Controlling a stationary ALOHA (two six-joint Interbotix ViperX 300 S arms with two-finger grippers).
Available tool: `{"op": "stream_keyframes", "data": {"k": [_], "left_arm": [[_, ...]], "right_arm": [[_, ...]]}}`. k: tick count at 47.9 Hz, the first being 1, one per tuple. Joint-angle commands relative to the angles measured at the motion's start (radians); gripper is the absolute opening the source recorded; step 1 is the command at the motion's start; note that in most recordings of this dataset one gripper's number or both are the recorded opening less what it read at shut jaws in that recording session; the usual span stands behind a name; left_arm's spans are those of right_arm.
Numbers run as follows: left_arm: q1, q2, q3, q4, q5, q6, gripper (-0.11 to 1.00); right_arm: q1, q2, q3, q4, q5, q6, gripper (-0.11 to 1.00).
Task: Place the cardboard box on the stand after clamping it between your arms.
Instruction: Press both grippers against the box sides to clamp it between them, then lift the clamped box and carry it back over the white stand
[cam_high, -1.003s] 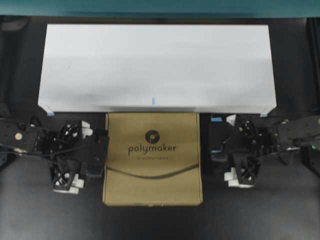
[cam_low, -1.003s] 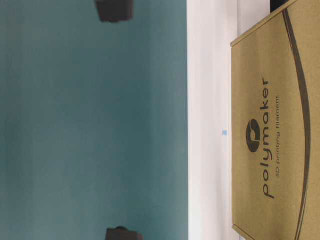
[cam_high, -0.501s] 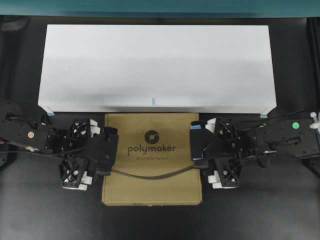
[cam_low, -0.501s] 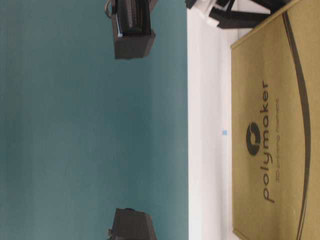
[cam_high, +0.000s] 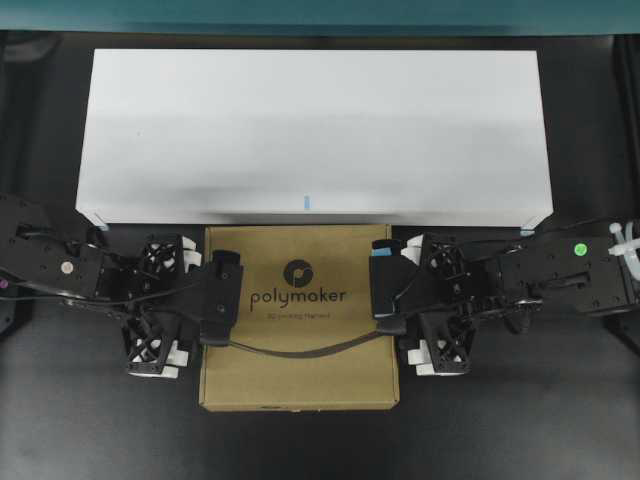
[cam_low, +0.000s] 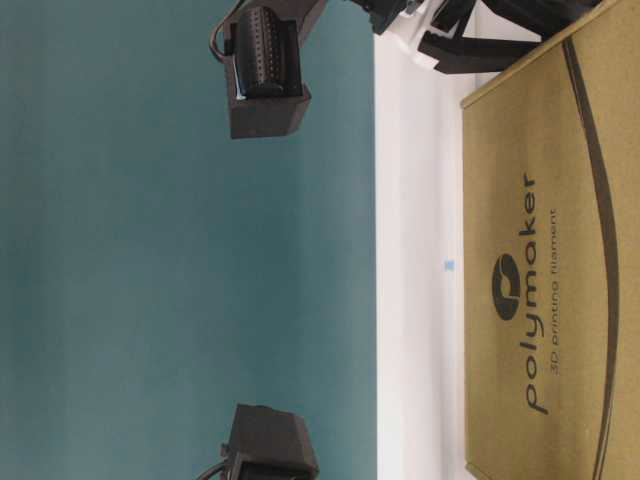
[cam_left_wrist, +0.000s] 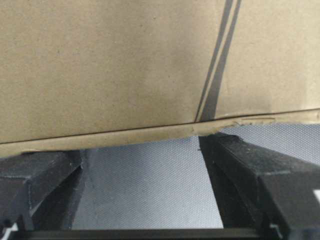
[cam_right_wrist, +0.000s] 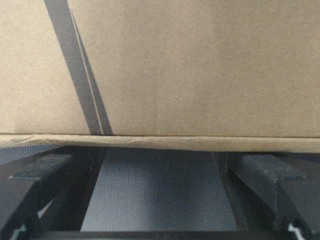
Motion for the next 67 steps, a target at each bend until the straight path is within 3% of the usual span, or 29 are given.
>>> {"op": "stream_keyframes", "data": {"k": [1, 14, 30, 39, 54, 67], "left_arm": [[0.000, -0.008, -0.044, 0.003, -0.006, 0.006, 0.80], [0.012, -0.089, -0.089, 0.003, 0.057, 0.003, 0.80], [0.078, -0.193, -0.261, 0.003, 0.385, 0.014, 0.80], [0.138, -0.207, -0.390, 0.003, 0.514, 0.037, 0.80], [0.190, -0.196, -0.405, 0.003, 0.525, 0.172, 0.80], [0.262, -0.172, -0.391, 0.003, 0.494, 0.192, 0.80]], "right_arm": [[-0.011, 0.000, -0.040, 0.002, -0.011, 0.005, 0.80], [-0.011, -0.091, -0.084, 0.003, 0.124, 0.012, 0.80], [-0.057, -0.235, -0.265, 0.003, 0.440, 0.005, 0.80], [-0.089, -0.232, -0.367, 0.003, 0.574, -0.018, 0.80], [-0.138, -0.209, -0.399, 0.002, 0.594, -0.109, 0.80], [-0.195, -0.207, -0.383, 0.003, 0.552, -0.149, 0.80]]}}
